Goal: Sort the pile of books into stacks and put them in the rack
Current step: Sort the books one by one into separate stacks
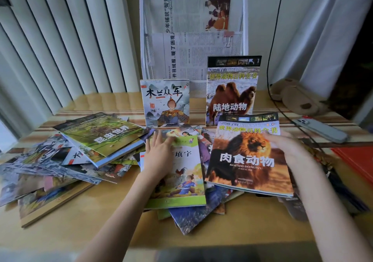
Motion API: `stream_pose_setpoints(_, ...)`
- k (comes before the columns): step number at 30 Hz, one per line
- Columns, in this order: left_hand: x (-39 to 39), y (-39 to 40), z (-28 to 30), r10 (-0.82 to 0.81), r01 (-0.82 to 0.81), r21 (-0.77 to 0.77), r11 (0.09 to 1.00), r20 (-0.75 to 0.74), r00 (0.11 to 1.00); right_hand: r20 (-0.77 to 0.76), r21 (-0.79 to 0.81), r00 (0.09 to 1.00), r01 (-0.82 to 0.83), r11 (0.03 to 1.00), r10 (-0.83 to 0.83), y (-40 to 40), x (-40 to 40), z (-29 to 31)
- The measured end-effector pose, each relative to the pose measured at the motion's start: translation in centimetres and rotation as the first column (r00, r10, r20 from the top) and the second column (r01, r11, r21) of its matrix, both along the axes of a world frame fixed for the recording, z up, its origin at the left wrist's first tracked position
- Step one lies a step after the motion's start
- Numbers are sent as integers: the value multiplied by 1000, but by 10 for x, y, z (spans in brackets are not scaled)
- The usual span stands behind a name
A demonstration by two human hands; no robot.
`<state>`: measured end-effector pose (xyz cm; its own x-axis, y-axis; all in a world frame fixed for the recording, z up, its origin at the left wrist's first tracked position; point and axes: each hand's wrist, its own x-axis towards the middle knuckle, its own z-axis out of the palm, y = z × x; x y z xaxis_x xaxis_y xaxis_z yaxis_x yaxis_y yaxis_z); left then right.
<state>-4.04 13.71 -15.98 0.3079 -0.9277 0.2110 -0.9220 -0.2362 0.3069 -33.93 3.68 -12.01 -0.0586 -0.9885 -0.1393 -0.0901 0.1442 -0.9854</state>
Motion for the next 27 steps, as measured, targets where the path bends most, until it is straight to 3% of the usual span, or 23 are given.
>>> stream_pose_setpoints(2,-4,0,0,14,-14,12,1000,-17,1000,-78,65,996,-38,997,43,-2,-11,5)
stream_pose_setpoints(4,-7,-4,2,-17,15,-56,998,-33,999,-59,121,991,-115,986,123,1,-14,7)
stream_pose_setpoints(6,-27,-3,15,-128,82,-181,980,-259,957,-30,120,988,-150,981,154,10,-7,8)
stream_pose_setpoints(7,-41,0,26,-188,93,-212,973,-490,851,-17,107,988,-153,982,155,13,-1,5)
stream_pose_setpoints(8,-56,4,39,-225,121,-192,974,-746,627,-12,78,984,-175,981,176,19,6,5)
stream_pose_setpoints(9,-68,3,48,-168,138,-130,982,-934,315,-11,64,978,-208,976,210,24,14,3)
stream_pose_setpoints(10,-76,0,51,-72,134,-60,989,-993,90,-15,70,971,-236,969,237,27,19,1)
stream_pose_setpoints(11,-80,-4,49,-25,146,-23,989,-1000,11,-23,89,964,-262,961,265,29,22,-5)
stream_pose_setpoints(14,-80,-15,38,-36,38,-30,999,-983,177,-267,-73,946,-209,975,183,28,16,-6)
stream_pose_setpoints(16,-74,-20,34,-25,-17,-29,999,-980,195,-431,-268,902,-87,960,-39,22,3,-6)
stream_pose_setpoints(18,-69,-20,33,-37,-36,-46,998,-976,213,-586,-326,799,-75,942,-139,16,-13,-10)
stream_pose_setpoints(20,-64,-22,28,-55,-17,-63,998,-946,318,-795,-124,606,-126,984,-23,14,-27,-15)
stream_pose_setpoints(23,-66,-22,26,-49,-5,-56,998,-922,383,-840,272,428,-196,942,332,19,-38,-25)
stream_pose_setpoints(25,-67,-23,25,-50,-3,-56,998,-914,402,-856,276,368,-266,924,362,24,-40,-28)
stream_pose_setpoints(27,-68,-22,26,-63,6,-67,998,-907,416,-851,186,418,-329,926,319,29,-38,-28)
